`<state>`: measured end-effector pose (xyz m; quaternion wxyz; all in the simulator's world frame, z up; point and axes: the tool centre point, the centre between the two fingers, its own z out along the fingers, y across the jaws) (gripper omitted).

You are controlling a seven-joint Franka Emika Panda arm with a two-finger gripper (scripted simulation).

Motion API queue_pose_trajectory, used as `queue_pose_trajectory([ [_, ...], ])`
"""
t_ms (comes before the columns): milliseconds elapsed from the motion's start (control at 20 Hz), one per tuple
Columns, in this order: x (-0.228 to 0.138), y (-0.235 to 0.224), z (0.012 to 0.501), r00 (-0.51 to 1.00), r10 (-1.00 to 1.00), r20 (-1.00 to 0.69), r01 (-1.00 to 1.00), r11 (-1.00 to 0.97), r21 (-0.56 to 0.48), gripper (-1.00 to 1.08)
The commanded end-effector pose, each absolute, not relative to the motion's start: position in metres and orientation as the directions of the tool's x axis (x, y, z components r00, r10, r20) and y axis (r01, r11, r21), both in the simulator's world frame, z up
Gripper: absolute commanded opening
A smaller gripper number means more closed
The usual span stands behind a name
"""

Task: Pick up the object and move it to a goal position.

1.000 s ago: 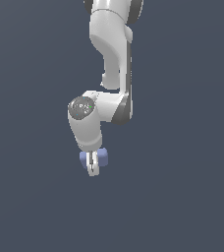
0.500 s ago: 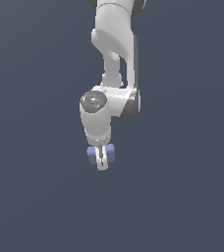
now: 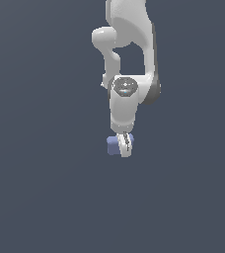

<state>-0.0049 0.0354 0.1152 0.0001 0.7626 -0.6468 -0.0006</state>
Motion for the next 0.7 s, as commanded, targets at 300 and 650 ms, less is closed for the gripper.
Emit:
queue_pose_trajectory([
  [300, -0.047, 0.113, 0.129, 0.164, -0.986, -0.001, -0.986, -0.164, 0.000, -1.00],
  [650, -0.068, 0.154, 0.137, 0.163, -0.987, 0.000, -0.987, -0.163, 0.000, -1.00],
])
